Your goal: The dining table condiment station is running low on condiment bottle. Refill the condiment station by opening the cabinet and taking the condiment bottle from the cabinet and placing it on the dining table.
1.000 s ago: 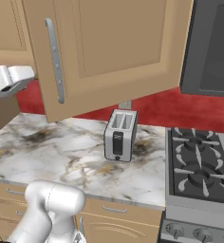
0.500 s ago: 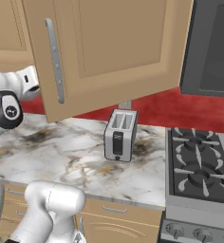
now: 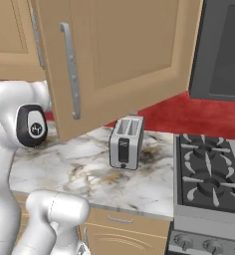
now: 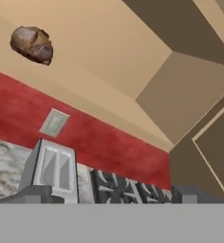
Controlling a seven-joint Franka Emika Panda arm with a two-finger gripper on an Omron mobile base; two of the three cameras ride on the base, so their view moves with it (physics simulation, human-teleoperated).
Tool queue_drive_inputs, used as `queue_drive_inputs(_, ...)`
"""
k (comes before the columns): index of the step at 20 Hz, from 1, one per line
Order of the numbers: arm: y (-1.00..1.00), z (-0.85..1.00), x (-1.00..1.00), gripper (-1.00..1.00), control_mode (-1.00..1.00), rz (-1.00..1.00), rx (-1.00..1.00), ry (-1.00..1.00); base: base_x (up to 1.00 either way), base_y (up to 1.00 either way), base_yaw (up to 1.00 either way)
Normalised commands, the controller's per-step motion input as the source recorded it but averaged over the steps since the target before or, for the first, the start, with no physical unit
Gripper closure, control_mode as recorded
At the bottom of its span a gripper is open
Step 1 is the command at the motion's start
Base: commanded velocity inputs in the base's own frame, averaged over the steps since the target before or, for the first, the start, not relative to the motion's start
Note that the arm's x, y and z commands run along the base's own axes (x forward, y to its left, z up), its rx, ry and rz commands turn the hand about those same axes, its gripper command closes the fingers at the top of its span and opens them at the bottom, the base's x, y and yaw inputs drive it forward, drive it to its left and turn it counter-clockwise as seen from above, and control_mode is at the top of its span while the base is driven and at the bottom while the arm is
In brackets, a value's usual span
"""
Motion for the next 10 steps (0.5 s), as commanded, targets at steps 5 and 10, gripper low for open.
queue_drive_inputs(5,-0.90,0.00,-0.38,-1.00,-1.00,-0.09,0.00,0.00,0.00,0.00,0.00)
queue_drive_inputs(10,-0.87,0.00,-0.43,-1.00,-1.00,-0.11,0.00,0.00,0.00,0.00,0.00)
